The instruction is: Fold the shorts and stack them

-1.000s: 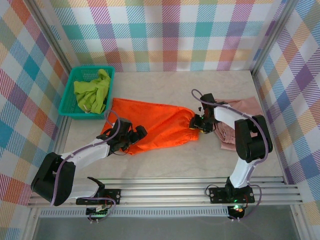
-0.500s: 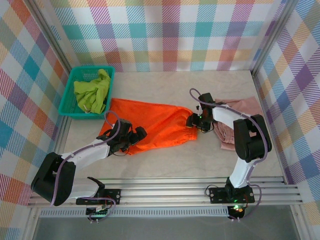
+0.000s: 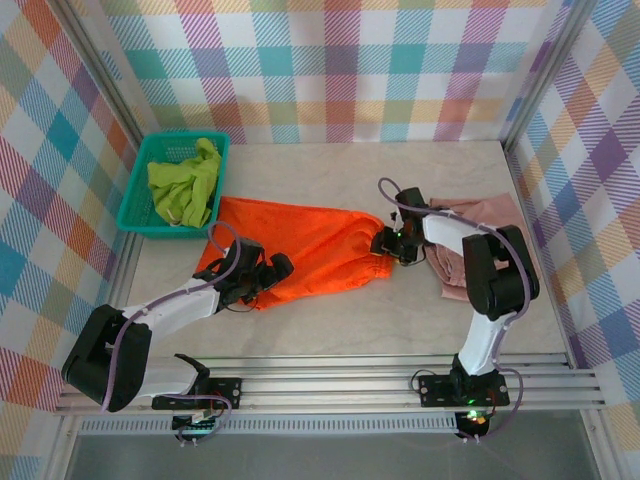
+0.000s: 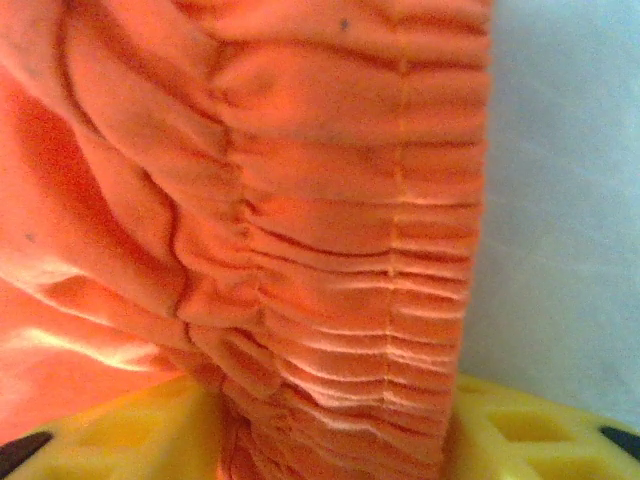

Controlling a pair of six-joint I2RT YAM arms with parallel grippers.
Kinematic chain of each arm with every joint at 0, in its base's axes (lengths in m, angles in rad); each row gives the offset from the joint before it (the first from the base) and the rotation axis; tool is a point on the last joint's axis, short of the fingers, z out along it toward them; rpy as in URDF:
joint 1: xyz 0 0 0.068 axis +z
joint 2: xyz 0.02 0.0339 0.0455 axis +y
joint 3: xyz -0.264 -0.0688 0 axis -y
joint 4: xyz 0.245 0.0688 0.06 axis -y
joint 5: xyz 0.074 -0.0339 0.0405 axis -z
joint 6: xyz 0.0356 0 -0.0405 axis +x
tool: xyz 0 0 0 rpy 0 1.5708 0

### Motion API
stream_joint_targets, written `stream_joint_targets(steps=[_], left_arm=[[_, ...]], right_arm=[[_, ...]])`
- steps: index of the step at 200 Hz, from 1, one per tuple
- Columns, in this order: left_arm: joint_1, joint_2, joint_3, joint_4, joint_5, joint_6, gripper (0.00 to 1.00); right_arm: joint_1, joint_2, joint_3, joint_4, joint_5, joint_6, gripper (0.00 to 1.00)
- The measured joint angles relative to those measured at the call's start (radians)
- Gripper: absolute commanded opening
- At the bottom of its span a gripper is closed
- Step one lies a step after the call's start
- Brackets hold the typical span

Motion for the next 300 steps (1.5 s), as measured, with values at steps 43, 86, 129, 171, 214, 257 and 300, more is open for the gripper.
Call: stream_joint_targets(steps=[43, 86, 129, 171, 214, 257, 300], left_arm=[[0.000, -0.016, 0.000, -0.003, 0.000, 0.000, 1.00], [0.000, -0.117, 0.017, -0.069, -0.014, 0.005, 1.00], [0.001, -0.237, 0.076, -0.159, -0.040, 0.027, 1.00], [0.006, -0.304, 0.100, -0.214, -0.060, 0.056, 1.00], [0.006, -0.275, 0.100, -0.209, -0.029, 0.069, 1.00], [-0.033, -0.158, 0.100, -0.133, 0.020, 0.038, 0.82], [-0.125, 0.005, 0.111, -0.043, 0.050, 0.000, 0.48]], right_arm=[[0.031, 0.054, 0.097, -0.072, 0.072, -0.080, 0.08], [0.043, 0.052, 0.129, -0.130, 0.172, -0.171, 0.00], [0.043, -0.040, 0.179, -0.292, 0.322, -0.298, 0.00], [0.043, -0.202, 0.317, -0.478, 0.478, -0.449, 0.00], [0.043, -0.261, 0.415, -0.622, 0.706, -0.594, 0.00], [0.053, -0.246, 0.527, -0.696, 0.864, -0.678, 0.00], [0.103, -0.161, 0.638, -0.721, 0.958, -0.700, 0.00]])
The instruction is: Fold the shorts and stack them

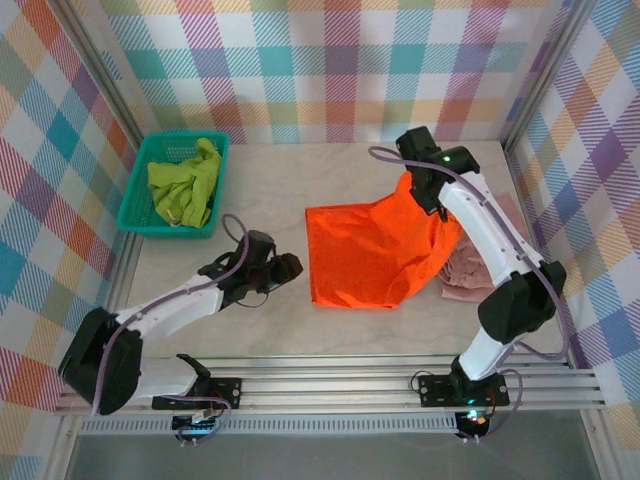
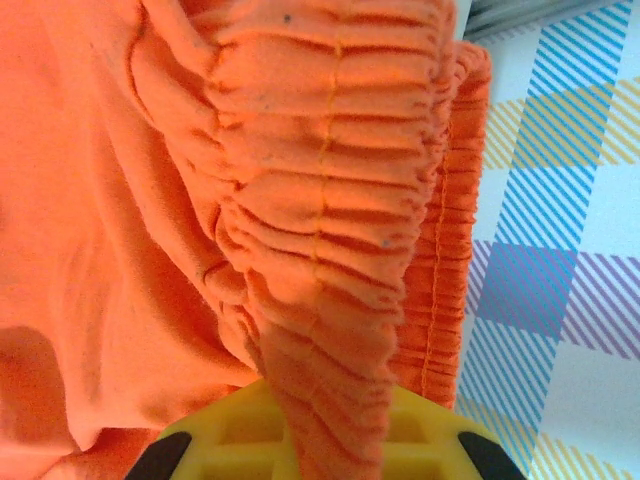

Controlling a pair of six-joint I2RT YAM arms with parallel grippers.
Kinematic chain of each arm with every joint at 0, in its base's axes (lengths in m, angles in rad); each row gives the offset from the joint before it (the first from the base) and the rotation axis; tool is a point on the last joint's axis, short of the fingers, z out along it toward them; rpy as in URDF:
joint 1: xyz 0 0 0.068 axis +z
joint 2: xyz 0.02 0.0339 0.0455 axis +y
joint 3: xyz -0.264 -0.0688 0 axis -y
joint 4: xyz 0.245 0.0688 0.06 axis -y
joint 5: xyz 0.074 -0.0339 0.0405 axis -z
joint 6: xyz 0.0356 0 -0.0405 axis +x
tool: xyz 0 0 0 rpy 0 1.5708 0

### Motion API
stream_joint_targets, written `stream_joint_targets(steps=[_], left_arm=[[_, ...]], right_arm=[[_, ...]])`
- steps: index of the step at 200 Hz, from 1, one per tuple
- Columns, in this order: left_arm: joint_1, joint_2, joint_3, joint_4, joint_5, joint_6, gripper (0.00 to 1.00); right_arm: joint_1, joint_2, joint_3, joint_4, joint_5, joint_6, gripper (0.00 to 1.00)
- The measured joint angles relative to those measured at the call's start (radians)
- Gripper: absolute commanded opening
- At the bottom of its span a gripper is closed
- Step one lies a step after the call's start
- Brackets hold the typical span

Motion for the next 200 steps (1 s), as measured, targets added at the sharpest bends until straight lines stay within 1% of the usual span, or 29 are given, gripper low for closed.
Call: stream_joint_targets(steps=[31, 40, 56, 78, 99, 136, 171, 200], left_arm=[[-0.081, 0.127, 0.043, 0.056, 0.007, -0.024, 0.35], [-0.105, 0.159, 0.054, 0.080, 0.007, -0.034, 0.29], [-0.142, 0.218, 0.066, 0.126, 0.011, -0.053, 0.14], [-0.175, 0.297, 0.067, 0.168, 0.019, -0.085, 0.05], [-0.198, 0.333, 0.056, 0.189, 0.018, -0.098, 0.02], [-0.217, 0.337, 0.031, 0.213, 0.010, -0.118, 0.01], [-0.218, 0.337, 0.021, 0.234, 0.003, -0.124, 0.01], [-0.218, 0.337, 0.020, 0.235, 0.003, -0.129, 0.01]], right_arm=[[0.026, 0.073, 0.060, -0.039, 0.020, 0.013, 0.00], [0.032, 0.089, 0.078, -0.055, 0.023, 0.028, 0.00], [0.050, 0.113, 0.114, -0.082, 0.030, 0.051, 0.00], [0.089, 0.149, 0.172, -0.124, 0.031, 0.097, 0.00], [0.136, 0.195, 0.235, -0.172, 0.031, 0.147, 0.00], [0.209, 0.286, 0.341, -0.262, 0.005, 0.260, 0.00], [0.278, 0.356, 0.401, -0.312, -0.082, 0.377, 0.00], [0.329, 0.419, 0.439, -0.327, -0.180, 0.476, 0.00]])
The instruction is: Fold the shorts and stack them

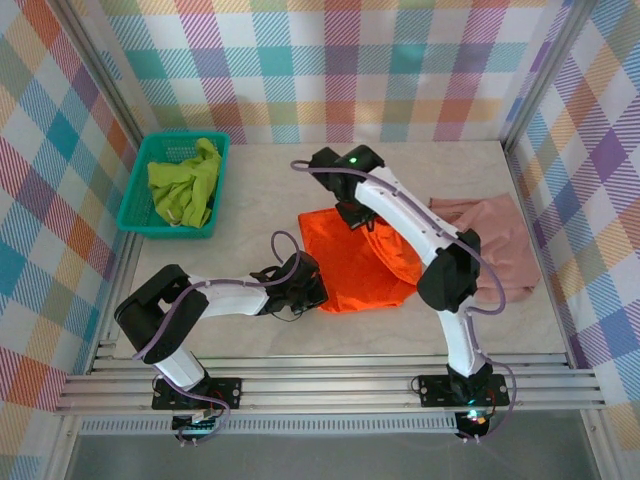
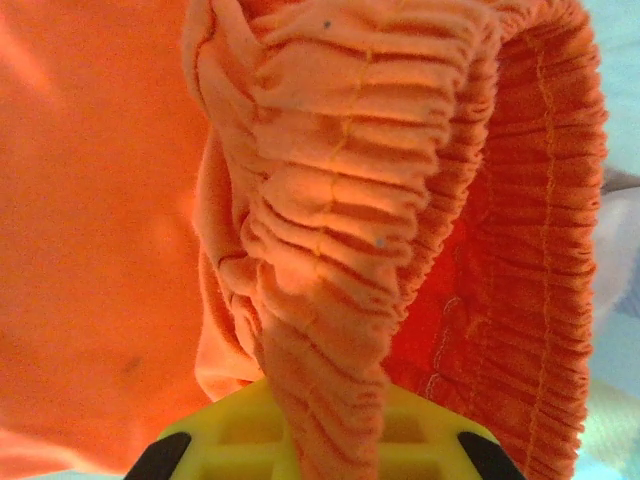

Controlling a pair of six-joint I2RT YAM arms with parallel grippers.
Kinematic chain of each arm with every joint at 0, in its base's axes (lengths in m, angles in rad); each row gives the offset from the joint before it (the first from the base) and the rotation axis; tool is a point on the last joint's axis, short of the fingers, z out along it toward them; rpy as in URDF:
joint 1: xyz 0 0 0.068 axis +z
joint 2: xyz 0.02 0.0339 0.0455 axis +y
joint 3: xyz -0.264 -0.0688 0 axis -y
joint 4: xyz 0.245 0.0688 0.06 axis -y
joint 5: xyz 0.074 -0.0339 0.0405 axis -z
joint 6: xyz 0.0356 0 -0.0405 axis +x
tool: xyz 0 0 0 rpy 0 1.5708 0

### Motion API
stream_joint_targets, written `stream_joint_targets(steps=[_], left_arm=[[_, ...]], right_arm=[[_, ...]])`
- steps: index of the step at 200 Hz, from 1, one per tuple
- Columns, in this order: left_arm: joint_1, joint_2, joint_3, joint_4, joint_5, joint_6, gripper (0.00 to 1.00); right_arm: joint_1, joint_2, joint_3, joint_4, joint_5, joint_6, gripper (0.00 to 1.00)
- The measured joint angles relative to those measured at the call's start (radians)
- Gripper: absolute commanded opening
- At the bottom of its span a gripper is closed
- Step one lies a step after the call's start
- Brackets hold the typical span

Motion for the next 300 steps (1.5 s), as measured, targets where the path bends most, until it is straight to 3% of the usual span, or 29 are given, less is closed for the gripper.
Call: stream_joint_targets(steps=[49, 90, 116, 139, 165, 176, 200, 221, 248, 276, 300], left_arm=[[-0.003, 0.000, 0.000, 0.000, -0.007, -0.007, 0.02], [-0.005, 0.000, 0.000, 0.001, -0.009, -0.011, 0.09], [-0.006, -0.015, -0.014, 0.023, -0.017, -0.021, 0.32], [-0.006, -0.096, -0.048, 0.007, -0.048, -0.044, 0.69], [-0.007, -0.278, -0.116, -0.043, -0.102, -0.077, 0.89], [-0.006, -0.380, -0.138, -0.083, -0.126, -0.078, 0.91], [0.015, -0.549, -0.125, -0.167, -0.150, -0.067, 1.00], [0.111, -0.599, -0.058, -0.195, -0.093, -0.053, 1.00], [0.240, -0.527, 0.077, -0.179, 0.009, -0.051, 1.00], [0.247, -0.346, 0.245, -0.087, 0.121, -0.067, 1.00], [0.240, -0.222, 0.290, 0.004, 0.177, -0.090, 1.00]], right_arm=[[0.032, 0.074, 0.002, 0.008, -0.170, 0.142, 0.01], [0.031, 0.090, -0.024, 0.075, -0.296, 0.211, 0.18], [0.028, 0.107, -0.032, 0.129, -0.391, 0.238, 0.38], [0.016, 0.124, -0.020, 0.176, -0.512, 0.241, 0.53], [-0.019, 0.095, -0.025, 0.281, -0.705, 0.274, 0.70], [-0.050, 0.039, -0.076, 0.357, -0.761, 0.304, 0.78], [-0.134, -0.196, -0.298, 0.541, -0.835, 0.352, 0.85], [-0.205, -0.436, -0.557, 0.745, -0.886, 0.424, 0.89], [-0.236, -0.589, -0.837, 0.983, -0.963, 0.534, 0.93], [-0.301, -0.570, -1.022, 1.124, -1.026, 0.623, 0.94], [-0.396, -0.505, -1.021, 1.181, -1.056, 0.655, 0.94]])
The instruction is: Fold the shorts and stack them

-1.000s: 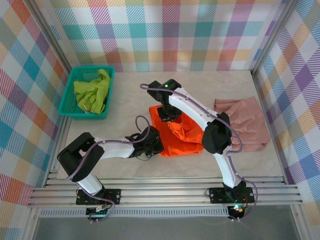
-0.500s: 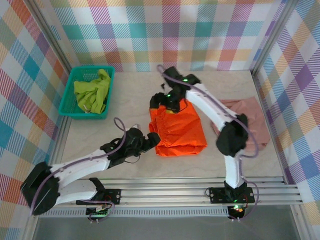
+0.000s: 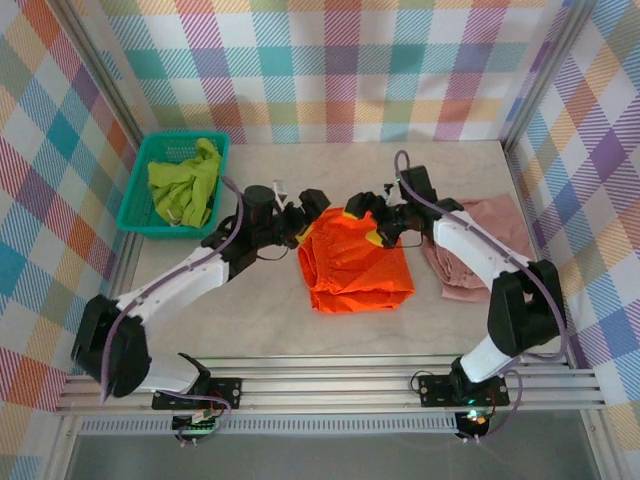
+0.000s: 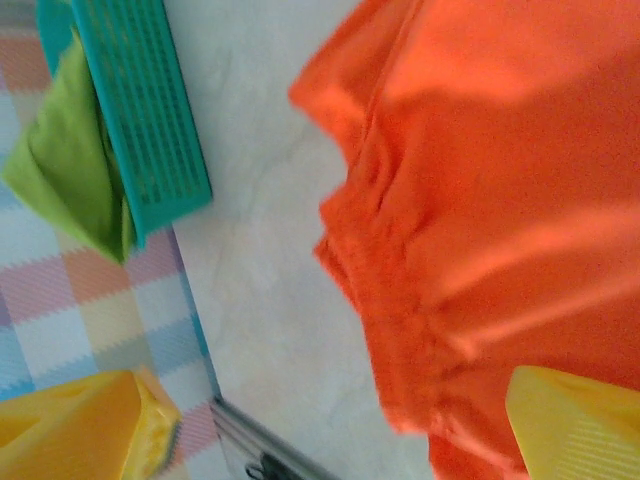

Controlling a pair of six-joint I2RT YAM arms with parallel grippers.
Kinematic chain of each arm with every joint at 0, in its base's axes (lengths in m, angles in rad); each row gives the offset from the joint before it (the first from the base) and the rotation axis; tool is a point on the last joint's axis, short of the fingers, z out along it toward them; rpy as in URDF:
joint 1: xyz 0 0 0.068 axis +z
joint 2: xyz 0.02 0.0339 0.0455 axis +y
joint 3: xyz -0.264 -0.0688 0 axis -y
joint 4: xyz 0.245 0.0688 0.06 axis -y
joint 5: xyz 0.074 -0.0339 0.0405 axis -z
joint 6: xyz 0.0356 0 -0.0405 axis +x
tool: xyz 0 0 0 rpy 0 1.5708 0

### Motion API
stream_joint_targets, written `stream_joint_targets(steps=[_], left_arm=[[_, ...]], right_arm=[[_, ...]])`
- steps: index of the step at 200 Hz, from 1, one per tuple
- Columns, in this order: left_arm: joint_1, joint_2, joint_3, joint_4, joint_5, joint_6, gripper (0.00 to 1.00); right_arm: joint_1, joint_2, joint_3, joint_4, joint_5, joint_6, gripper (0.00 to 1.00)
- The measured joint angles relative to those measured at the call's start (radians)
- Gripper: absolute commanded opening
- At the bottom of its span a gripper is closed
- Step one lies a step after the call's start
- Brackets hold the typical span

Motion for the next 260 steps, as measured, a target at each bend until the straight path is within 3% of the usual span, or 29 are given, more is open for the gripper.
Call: stream_joint_targets(steps=[49, 90, 145, 221, 260], left_arm=[[-0.090, 0.142, -0.028, 0.111, 0.008, -0.034, 1.00], [-0.150, 0.261, -0.045, 0.180, 0.008, -0.039, 1.00], [-0.173, 0.280, -0.205, 0.248, -0.037, -0.021, 1.00], [-0.222, 0.261, -0.341, 0.483, -0.143, -0.024, 1.00], [-0.221, 0.191, -0.302, 0.315, -0.150, -0.008, 1.00]], right_arm=[[-0.113, 0.266, 0.267, 0.088, -0.069, 0.006, 0.94], [-0.118, 0.455, 0.376, 0.095, -0.111, 0.023, 0.94], [-0.122, 0.626, 0.488, 0.097, -0.126, 0.027, 0.94], [-0.130, 0.680, 0.489, 0.126, -0.127, 0.027, 0.94], [-0.130, 0.629, 0.427, 0.167, -0.136, 0.005, 0.97]])
